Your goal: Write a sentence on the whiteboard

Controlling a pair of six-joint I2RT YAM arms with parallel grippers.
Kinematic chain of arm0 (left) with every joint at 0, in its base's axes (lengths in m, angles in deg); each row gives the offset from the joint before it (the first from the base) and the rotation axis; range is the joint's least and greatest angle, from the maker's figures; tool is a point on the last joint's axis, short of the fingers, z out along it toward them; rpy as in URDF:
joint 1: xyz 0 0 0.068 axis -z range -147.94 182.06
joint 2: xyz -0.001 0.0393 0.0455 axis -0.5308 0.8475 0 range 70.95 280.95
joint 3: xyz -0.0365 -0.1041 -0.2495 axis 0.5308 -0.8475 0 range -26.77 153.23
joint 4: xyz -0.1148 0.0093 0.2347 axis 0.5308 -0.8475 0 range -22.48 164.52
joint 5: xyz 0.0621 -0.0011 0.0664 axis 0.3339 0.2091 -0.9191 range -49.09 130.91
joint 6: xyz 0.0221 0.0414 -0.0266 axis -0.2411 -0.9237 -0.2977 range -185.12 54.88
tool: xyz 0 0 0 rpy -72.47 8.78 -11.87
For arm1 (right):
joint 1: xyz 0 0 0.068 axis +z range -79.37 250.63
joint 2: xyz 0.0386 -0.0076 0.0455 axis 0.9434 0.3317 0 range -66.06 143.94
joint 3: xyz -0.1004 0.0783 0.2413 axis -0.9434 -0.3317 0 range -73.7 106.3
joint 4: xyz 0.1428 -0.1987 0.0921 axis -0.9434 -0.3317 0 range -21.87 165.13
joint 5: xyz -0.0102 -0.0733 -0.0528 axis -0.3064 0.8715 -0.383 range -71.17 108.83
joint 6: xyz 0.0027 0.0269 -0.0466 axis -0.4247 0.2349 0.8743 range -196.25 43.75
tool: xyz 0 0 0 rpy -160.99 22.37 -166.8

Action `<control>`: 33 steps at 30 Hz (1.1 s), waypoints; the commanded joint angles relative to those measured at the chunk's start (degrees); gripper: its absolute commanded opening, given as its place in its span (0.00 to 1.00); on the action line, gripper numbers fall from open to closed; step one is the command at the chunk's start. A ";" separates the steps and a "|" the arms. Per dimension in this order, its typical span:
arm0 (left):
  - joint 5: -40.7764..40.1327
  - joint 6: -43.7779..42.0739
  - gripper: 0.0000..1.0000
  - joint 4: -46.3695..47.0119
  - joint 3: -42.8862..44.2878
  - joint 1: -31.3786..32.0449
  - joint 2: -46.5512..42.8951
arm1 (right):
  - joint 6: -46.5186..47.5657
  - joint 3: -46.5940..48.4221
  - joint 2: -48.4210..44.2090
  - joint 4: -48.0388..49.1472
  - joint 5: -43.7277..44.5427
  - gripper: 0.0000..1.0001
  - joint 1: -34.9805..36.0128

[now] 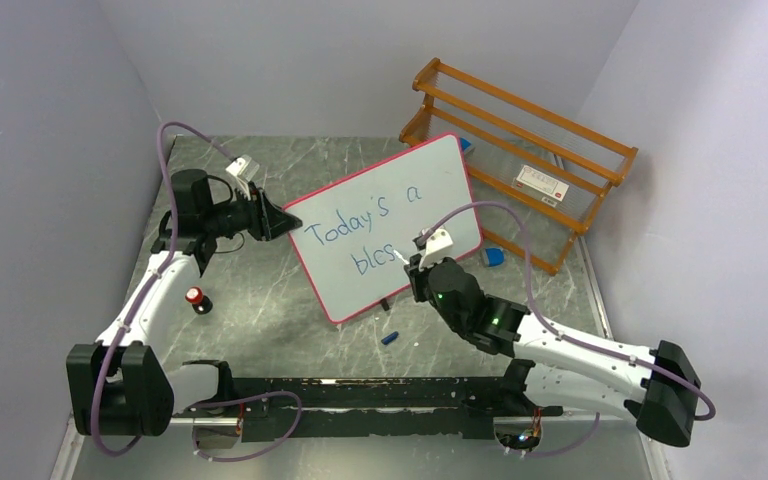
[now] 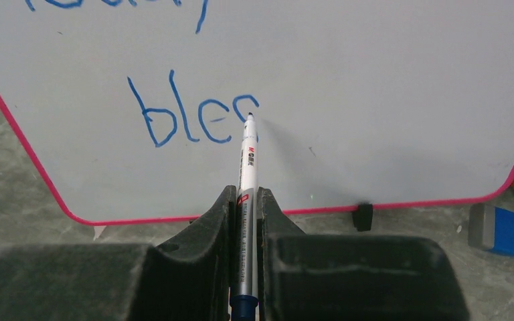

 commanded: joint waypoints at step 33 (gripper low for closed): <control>-20.55 32.76 0.25 53.33 -36.99 17.09 -8.94 | 3.83 -6.59 -12.79 8.56 1.49 0.00 -0.27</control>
